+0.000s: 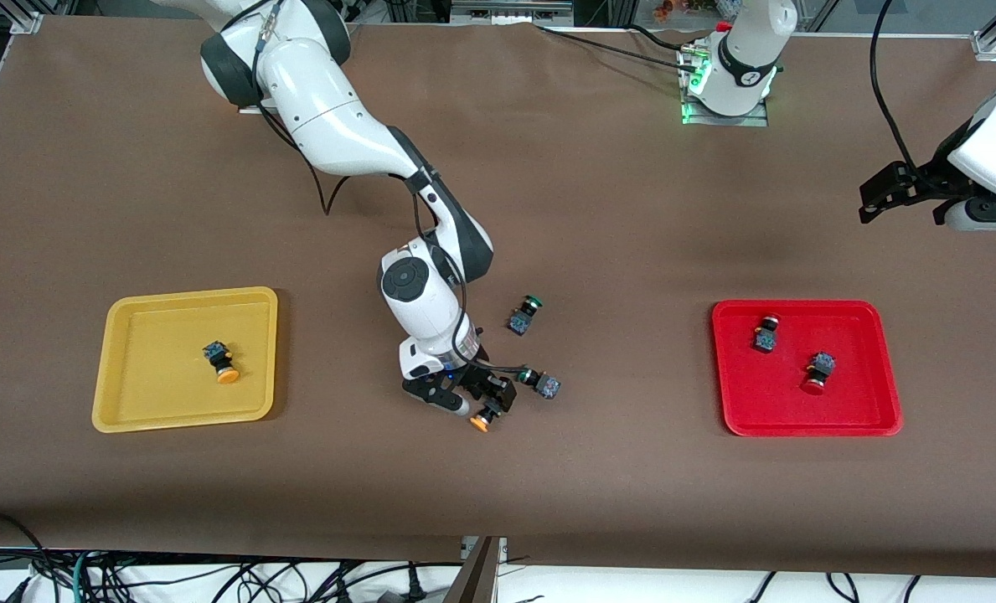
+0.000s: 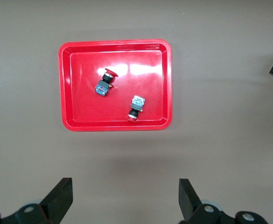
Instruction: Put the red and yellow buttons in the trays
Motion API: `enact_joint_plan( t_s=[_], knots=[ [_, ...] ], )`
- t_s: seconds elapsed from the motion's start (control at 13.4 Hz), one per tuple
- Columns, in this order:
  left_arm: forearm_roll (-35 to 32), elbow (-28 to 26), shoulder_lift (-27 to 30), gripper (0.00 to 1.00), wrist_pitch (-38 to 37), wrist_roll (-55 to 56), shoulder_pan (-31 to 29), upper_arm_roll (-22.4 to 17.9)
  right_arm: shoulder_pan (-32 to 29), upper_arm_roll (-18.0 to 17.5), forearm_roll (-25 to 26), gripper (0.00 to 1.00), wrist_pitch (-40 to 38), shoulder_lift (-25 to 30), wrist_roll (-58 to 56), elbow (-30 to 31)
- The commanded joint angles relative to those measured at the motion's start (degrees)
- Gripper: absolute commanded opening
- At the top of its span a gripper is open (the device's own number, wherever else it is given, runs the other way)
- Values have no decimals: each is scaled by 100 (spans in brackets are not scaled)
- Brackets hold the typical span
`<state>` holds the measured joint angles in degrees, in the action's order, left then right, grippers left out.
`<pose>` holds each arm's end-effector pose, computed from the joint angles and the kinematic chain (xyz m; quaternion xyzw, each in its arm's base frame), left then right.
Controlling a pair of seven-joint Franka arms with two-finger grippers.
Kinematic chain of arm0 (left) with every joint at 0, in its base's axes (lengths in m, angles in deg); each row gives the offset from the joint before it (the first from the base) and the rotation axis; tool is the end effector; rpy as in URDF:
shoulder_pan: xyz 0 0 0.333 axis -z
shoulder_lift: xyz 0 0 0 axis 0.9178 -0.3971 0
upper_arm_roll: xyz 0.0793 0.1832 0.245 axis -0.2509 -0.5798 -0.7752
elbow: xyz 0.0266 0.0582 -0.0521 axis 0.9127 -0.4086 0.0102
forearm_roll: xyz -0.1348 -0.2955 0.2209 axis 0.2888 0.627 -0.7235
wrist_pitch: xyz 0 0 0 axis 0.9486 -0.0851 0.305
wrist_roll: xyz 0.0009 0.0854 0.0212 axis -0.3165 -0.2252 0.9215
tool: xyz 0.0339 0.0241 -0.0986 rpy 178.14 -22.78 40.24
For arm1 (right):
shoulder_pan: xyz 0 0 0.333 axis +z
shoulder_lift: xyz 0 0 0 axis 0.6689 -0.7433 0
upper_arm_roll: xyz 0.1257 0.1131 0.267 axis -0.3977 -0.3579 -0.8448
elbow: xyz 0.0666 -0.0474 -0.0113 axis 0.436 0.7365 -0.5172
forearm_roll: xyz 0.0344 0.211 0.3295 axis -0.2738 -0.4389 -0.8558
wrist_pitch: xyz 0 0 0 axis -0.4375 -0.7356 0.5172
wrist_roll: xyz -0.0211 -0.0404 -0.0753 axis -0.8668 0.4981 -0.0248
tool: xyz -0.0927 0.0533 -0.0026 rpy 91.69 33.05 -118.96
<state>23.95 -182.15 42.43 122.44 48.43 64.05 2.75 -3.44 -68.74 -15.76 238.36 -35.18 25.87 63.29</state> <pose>0.5438 -0.0092 0.5883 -0.9999 0.0013 -0.0040 0.0141 0.6756 0.4658 0.1922 -0.9433 0.2158 -0.1486 0.2038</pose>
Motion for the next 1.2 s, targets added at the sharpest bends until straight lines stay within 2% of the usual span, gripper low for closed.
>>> enact_joint_plan(
  t_s=[0.0, 0.3, 0.6, 0.82, 0.97, 1.05, 1.12],
  knots=[
    [89, -114, 105, 100, 1, 38, 80, -95, 13, 24, 81, 70, 69, -94, -120, -170],
    [80, -61, 9, 100, -96, 46, 45, -69, 13, 6, 81, 70, 377, -287, -208, -187],
    [89, 220, -176, 100, -175, 82, 36, -51, 22, -29, 81, 69, 553, -410, -208, -196],
    [106, 246, -185, 100, -280, 29, 18, -42, 22, -29, 81, 51, 553, -410, -235, -196],
    [133, 247, -185, 100, -281, 38, 36, -42, 22, -21, 81, 31, 553, -402, -261, -196],
    [133, 247, -185, 100, -281, 46, 44, -34, 22, -29, 81, 14, 553, -384, -357, -196],
    [133, 247, -185, 100, -290, 46, 45, -34, 22, -29, 81, 5, 553, -375, -367, -187]
  ],
)
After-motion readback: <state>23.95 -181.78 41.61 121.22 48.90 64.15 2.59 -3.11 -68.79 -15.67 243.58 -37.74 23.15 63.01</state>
